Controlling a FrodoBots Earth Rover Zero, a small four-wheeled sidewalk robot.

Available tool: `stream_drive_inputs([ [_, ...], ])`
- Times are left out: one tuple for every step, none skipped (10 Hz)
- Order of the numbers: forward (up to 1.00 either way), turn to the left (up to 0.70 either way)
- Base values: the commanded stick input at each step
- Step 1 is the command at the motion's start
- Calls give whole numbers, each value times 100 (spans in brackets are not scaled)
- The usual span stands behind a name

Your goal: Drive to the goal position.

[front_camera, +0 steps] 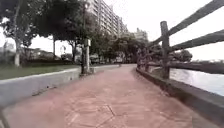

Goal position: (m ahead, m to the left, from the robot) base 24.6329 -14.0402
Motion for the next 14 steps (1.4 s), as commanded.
stream_drive_inputs([
  [100, 0],
  [100, 0],
  [100, 0],
  [100, 0],
  [100, 0],
  [100, 0],
  [100, 0],
  [100, 0],
  [100, 0],
  [100, 0],
  [100, 0],
  [100, 0],
  [100, 0],
  [100, 0],
])
